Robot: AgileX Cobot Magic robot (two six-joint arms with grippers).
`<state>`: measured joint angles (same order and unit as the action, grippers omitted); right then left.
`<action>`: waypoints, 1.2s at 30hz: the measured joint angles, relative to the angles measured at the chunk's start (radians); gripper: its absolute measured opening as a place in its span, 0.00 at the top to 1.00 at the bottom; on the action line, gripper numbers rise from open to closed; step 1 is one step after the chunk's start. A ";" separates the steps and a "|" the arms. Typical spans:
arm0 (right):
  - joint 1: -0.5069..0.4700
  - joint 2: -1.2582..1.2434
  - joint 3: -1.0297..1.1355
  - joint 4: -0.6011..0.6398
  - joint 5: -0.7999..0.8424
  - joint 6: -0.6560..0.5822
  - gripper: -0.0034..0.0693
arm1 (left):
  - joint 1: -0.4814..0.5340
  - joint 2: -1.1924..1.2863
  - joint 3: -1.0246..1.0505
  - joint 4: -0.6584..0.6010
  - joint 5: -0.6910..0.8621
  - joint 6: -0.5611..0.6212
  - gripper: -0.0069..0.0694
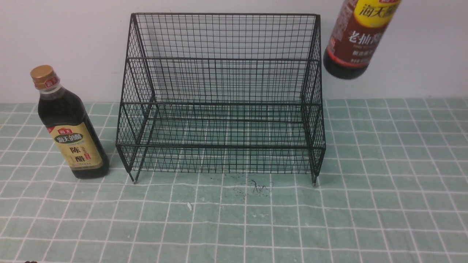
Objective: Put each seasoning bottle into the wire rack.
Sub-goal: Use the right arm to put the condiment bottle back on the shelf
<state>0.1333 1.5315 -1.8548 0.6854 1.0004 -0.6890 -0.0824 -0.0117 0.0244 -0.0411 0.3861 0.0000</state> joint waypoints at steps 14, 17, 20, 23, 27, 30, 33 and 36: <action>0.128 0.205 -0.038 -0.049 -0.160 -0.002 0.58 | 0.000 0.000 0.000 0.000 0.000 0.000 0.93; 0.128 0.211 -0.044 -0.051 -0.187 -0.004 0.58 | 0.000 0.000 0.000 0.000 0.000 0.000 0.93; 0.128 0.231 -0.050 -0.049 -0.217 -0.015 0.58 | 0.000 0.000 0.000 0.000 0.000 0.000 0.93; 0.129 0.263 -0.051 -0.048 -0.218 -0.021 0.58 | 0.000 0.000 0.000 0.000 0.000 0.000 0.93; 0.129 0.303 -0.051 -0.053 -0.199 -0.025 0.58 | 0.000 0.000 0.000 0.000 0.000 0.000 0.93; 0.129 0.322 -0.051 -0.063 -0.155 -0.027 0.58 | 0.000 0.000 0.000 0.000 0.000 0.000 0.93; 0.129 0.326 -0.051 -0.071 -0.110 -0.030 0.58 | 0.000 0.000 0.000 0.000 0.000 0.000 0.93; 0.129 0.340 -0.053 -0.072 -0.077 -0.034 0.58 | 0.000 0.000 0.000 0.000 0.000 0.000 0.93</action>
<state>0.2620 1.8716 -1.9074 0.6134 0.9233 -0.7228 -0.0824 -0.0117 0.0244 -0.0411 0.3861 0.0000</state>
